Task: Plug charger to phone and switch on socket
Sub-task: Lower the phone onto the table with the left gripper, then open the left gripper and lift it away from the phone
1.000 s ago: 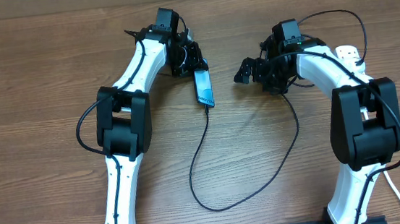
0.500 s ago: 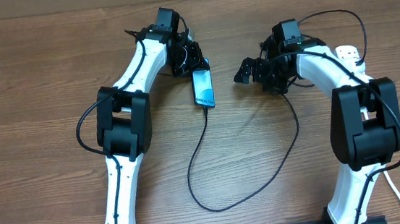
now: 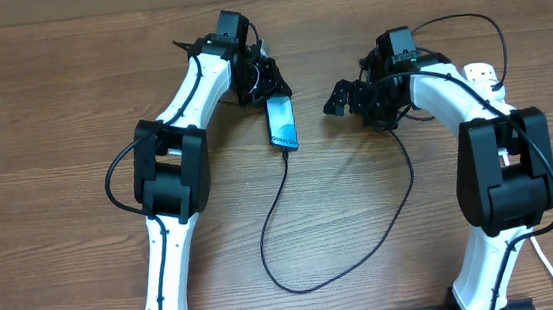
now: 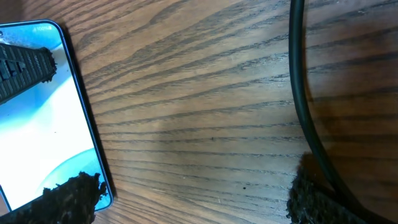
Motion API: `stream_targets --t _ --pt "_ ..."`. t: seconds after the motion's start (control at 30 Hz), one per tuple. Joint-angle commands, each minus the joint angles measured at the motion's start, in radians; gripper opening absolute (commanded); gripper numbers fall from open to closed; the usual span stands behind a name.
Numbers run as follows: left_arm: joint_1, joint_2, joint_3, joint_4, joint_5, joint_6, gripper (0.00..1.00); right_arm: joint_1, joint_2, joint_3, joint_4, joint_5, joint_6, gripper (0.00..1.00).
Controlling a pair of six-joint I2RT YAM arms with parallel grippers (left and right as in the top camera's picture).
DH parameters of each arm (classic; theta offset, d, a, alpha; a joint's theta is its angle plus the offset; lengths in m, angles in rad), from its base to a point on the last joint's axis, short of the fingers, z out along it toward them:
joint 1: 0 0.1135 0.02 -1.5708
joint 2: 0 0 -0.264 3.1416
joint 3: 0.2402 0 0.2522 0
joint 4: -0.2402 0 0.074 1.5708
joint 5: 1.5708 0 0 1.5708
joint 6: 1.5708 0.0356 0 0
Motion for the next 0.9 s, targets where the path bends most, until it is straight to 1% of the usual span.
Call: stream_targets --t 0.0,0.3,0.53,0.87 --pt "-0.008 0.001 -0.006 -0.019 -0.055 -0.007 0.32 -0.001 0.006 -0.027 0.0 0.051 -0.002 1.0" --pt "-0.008 0.001 -0.006 -0.038 -0.063 -0.006 0.37 -0.001 0.006 -0.027 -0.001 0.051 -0.002 1.0" --pt "-0.008 0.001 -0.006 -0.062 -0.086 -0.007 0.45 -0.001 0.006 -0.027 -0.001 0.051 -0.002 1.0" --pt "-0.008 0.001 -0.006 -0.071 -0.101 -0.008 0.53 -0.001 0.006 -0.027 -0.002 0.052 -0.002 1.0"
